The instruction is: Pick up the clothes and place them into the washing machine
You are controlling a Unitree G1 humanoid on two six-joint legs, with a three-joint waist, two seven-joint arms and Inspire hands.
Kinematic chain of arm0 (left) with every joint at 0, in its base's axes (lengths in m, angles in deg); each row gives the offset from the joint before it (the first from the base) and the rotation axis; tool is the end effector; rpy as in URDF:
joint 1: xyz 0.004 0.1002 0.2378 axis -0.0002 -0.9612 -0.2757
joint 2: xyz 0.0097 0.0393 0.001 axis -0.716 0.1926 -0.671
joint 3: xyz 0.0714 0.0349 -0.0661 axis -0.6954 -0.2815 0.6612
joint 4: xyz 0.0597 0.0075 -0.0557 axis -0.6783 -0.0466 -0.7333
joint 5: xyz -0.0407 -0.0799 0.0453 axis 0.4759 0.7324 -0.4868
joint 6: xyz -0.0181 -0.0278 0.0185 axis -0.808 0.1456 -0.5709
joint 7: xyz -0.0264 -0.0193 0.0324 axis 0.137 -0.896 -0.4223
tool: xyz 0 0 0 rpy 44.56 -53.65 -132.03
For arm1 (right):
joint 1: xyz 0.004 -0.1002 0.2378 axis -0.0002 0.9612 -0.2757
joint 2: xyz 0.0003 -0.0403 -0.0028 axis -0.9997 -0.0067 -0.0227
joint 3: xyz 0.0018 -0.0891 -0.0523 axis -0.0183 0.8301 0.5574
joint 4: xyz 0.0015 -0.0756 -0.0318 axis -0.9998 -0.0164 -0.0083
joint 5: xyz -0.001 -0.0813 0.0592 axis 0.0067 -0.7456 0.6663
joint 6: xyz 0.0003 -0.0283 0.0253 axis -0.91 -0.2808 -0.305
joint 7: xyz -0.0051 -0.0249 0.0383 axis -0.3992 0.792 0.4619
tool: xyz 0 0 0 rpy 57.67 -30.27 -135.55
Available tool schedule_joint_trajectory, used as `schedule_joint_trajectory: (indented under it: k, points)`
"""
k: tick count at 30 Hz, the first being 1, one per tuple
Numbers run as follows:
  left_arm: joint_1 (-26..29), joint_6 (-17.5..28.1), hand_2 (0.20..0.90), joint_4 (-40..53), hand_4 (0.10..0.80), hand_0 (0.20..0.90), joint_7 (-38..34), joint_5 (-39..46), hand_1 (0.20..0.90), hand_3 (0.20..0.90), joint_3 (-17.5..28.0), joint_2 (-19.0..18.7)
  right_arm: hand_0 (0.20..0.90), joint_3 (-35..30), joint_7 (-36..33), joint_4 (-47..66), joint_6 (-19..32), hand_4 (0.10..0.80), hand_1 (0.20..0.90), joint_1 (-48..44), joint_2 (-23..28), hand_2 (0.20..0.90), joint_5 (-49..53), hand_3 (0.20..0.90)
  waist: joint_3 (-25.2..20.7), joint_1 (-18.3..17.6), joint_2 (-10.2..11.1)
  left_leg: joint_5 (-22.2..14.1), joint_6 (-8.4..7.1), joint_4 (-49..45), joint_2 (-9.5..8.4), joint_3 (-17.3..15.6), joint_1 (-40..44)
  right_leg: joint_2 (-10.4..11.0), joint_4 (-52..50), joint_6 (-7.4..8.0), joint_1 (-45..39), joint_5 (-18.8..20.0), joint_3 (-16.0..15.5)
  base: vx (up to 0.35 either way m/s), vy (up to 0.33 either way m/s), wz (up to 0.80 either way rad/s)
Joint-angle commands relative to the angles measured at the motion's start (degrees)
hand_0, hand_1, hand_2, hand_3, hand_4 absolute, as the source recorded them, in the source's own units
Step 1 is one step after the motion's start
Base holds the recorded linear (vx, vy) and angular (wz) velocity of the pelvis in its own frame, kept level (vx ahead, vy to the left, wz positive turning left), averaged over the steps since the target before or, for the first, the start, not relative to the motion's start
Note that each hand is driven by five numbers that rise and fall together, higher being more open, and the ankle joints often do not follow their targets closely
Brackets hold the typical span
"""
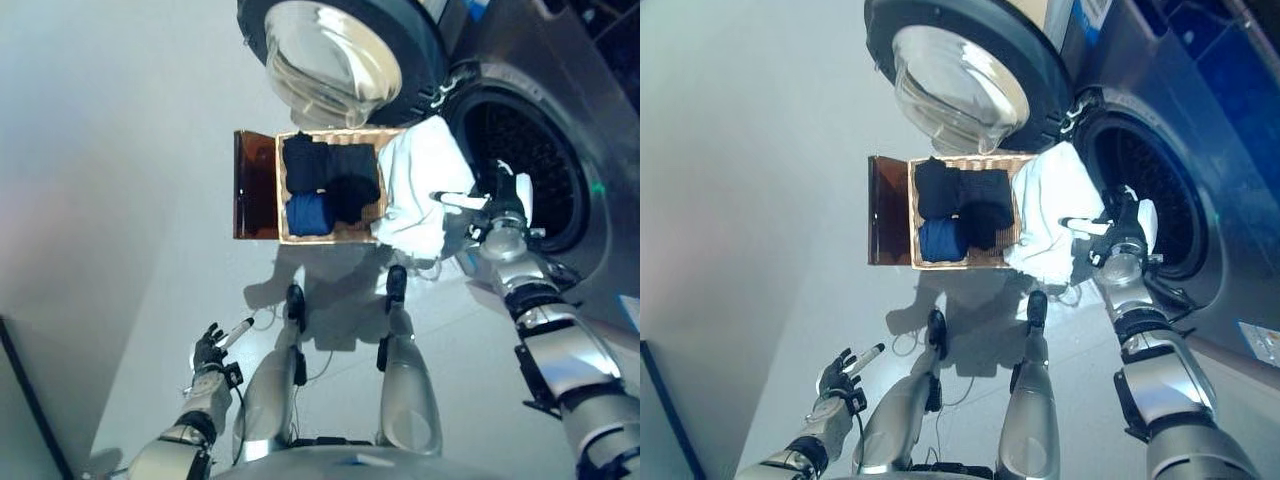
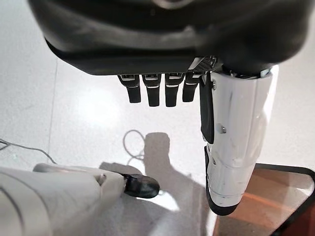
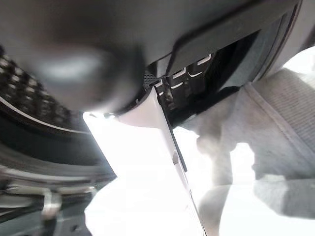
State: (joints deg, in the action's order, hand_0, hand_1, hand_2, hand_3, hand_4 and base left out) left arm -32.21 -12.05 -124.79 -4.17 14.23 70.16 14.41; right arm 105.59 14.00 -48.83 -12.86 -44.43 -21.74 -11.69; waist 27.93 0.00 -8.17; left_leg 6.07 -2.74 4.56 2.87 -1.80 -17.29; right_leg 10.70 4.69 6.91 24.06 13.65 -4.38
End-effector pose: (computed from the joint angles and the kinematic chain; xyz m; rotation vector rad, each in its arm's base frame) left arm 0.1670 0.1779 -0.0881 -0.1764 0.7789 0.4843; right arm 0.3189 -0.2768 0.0993 -0.5406 0.1556 -0.5181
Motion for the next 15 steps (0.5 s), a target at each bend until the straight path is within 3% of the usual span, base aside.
schedule_joint_trajectory:
  k: [1,15]
  points:
    - [-0.4,2.1,0.900,-1.1,0.800,0.900,-0.4,1.6,0.900,0.900,-2.5,-2.2,0.900,3.7,-0.4,-1.5,2.7,0.800,0.900,-6.6,5.0,0.900,-0.1,0.900,-1.6,0.5,1.9,-0.6,-4.39,0.4,0.18,3.7,-0.7,6.5,-8.1,4.17,1.2,-5.7,0.6,0.000,0.000,0.00]
    - [1.5,2.6,0.900,-0.8,0.800,0.900,-0.9,1.1,0.900,0.900,-3.5,-3.1,0.900,7.0,1.2,-1.6,2.8,0.800,0.900,-12.2,0.6,0.900,1.1,0.900,-1.6,1.6,2.9,-0.7,-4.06,0.4,0.08,4.9,-0.3,6.4,-8.3,3.96,0.0,-6.5,-0.4,0.013,0.003,0.07]
